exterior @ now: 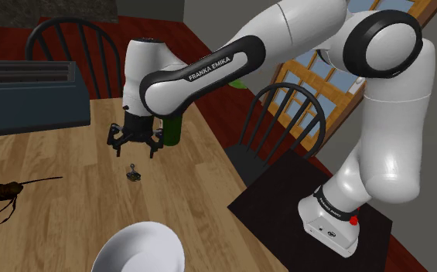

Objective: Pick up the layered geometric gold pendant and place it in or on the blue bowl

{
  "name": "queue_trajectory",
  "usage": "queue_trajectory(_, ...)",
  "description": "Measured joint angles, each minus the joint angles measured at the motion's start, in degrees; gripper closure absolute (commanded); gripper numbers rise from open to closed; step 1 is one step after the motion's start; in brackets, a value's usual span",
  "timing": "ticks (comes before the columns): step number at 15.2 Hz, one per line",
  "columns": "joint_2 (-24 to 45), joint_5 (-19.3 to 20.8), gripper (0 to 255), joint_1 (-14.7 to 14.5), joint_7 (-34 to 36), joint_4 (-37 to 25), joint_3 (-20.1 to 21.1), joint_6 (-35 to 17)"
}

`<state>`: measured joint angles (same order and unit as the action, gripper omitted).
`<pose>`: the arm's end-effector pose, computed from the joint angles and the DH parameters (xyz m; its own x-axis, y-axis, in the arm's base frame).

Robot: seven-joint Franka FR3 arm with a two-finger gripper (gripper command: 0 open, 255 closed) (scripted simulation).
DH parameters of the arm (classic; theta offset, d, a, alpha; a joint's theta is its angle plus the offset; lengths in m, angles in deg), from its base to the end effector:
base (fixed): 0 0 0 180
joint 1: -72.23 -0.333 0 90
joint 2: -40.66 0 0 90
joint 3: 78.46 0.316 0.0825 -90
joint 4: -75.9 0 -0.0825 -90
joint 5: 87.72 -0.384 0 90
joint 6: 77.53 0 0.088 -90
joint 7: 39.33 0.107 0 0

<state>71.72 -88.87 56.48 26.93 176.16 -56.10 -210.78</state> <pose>0.5425 0.3933 0.2892 0.8402 -0.5156 -0.1680 -0.5383 -0.8305 -0.1432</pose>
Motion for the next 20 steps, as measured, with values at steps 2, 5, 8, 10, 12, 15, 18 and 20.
queue_trajectory(2,1.64,0.48,0,-0.74,0.59,-0.94,-0.30,-0.71)
queue_trajectory(5,3.51,1.01,0,-1.46,1.00,-1.33,-0.68,-2.19)
queue_trajectory(8,4.64,1.32,0,-1.83,1.14,-1.31,-0.92,-3.33)
queue_trajectory(10,4.83,1.37,0,-1.91,1.19,-1.37,-0.95,-3.47)
queue_trajectory(12,4.87,1.39,0,-1.93,1.20,-1.39,-0.96,-3.51)
queue_trajectory(15,4.88,1.39,255,-1.94,1.20,-1.39,-0.97,-3.52)
queue_trajectory(18,4.87,1.39,255,-1.93,1.20,-1.39,-0.97,-3.51)
queue_trajectory(20,4.87,1.39,255,-1.93,1.20,-1.39,-0.97,-3.51)
